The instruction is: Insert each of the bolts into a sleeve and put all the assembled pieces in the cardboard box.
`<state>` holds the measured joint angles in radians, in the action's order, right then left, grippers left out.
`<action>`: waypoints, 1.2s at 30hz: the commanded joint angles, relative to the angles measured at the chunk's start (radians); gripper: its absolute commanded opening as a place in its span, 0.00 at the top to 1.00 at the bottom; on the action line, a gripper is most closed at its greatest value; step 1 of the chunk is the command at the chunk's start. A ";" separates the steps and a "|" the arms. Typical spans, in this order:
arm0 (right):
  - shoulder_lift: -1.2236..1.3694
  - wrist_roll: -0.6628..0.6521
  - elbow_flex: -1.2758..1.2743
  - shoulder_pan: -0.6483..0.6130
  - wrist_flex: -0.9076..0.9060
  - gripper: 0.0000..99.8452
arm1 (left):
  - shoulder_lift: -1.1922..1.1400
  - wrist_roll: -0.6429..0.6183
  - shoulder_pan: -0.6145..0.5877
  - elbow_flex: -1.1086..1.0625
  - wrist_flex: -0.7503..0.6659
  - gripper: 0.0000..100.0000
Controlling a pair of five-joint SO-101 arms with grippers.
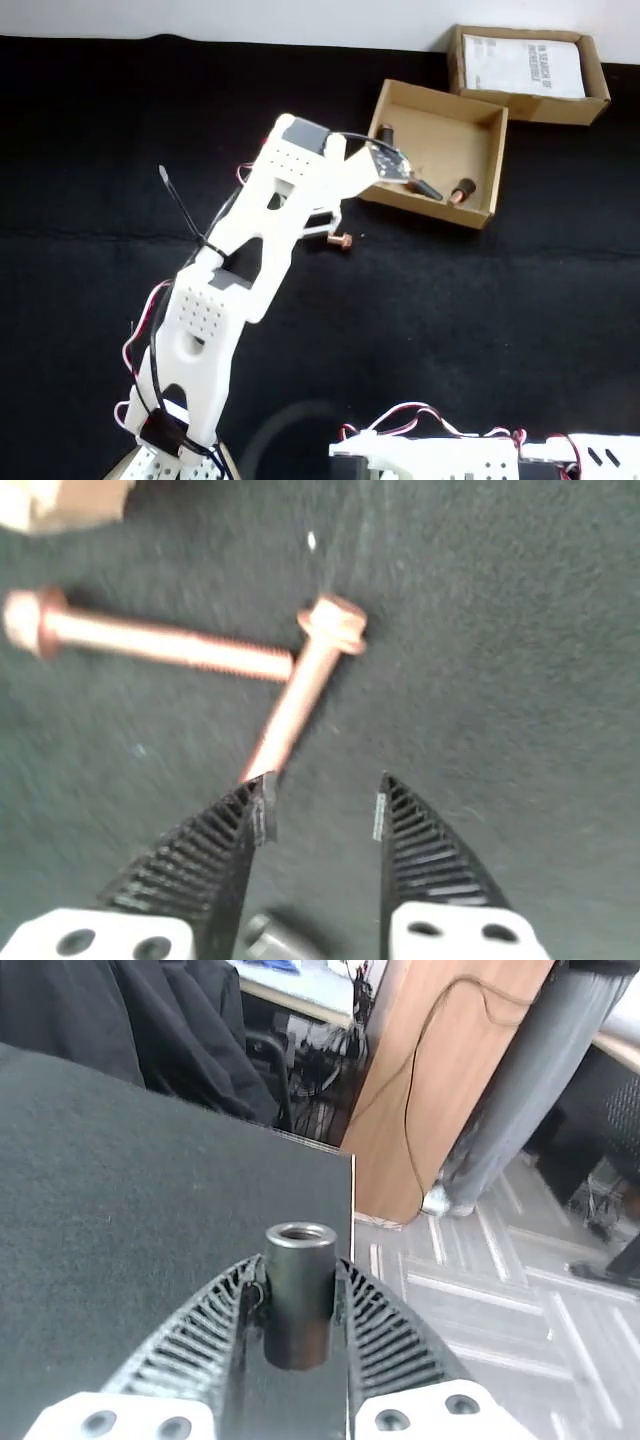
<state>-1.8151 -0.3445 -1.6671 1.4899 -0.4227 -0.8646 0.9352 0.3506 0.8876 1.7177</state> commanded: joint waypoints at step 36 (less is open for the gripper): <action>-0.010 -0.015 -0.019 -0.157 0.027 0.99 | -0.213 0.095 0.133 0.272 0.008 0.99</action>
<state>-1.8151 -0.3475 -1.6686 1.3548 -0.4212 -1.0948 1.0840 0.4918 1.1239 1.7254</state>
